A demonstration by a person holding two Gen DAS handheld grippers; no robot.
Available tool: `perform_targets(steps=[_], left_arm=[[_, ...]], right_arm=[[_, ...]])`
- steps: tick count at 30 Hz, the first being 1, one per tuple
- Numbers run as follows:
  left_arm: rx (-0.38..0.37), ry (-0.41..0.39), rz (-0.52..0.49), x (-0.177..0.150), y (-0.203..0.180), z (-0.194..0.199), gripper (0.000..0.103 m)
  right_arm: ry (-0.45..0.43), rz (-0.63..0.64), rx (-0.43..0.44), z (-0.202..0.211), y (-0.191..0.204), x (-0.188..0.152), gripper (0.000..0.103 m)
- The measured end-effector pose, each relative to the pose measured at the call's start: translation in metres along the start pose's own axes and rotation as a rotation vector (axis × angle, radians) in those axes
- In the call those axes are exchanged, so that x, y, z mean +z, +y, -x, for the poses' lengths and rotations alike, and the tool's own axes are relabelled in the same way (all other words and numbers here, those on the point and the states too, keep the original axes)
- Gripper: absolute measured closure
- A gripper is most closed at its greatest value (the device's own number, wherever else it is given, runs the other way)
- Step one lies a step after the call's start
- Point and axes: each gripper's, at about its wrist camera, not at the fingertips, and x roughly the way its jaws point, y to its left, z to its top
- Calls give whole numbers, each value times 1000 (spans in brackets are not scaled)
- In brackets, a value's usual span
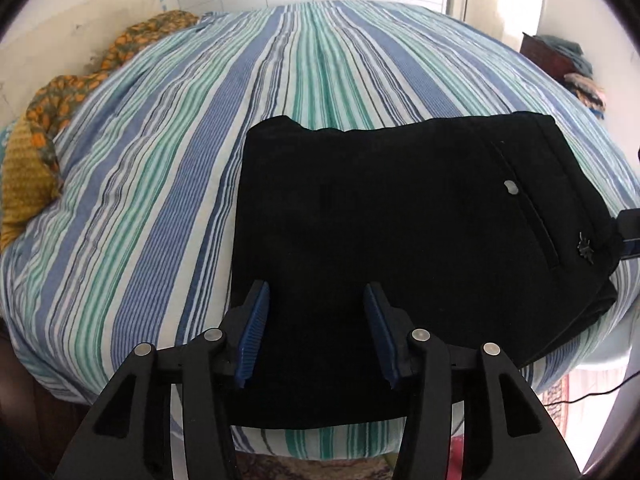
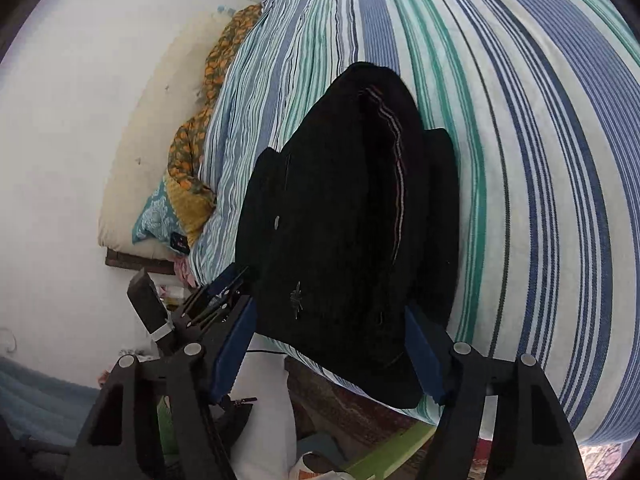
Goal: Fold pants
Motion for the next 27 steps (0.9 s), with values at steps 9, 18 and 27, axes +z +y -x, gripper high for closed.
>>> perform_targets(steps=[9,18,27], left_arm=[[-83,-16,-15,4,18,24,46],[-4,19,-63,5,4,18,44],[39,61,-52,5,3,14,40]], right_arm=[[-28,140,-125,12,35,-3,77],[-80,-20,-146,24,-20,-26,45],[-248,322,-199,52,66,-30,39]])
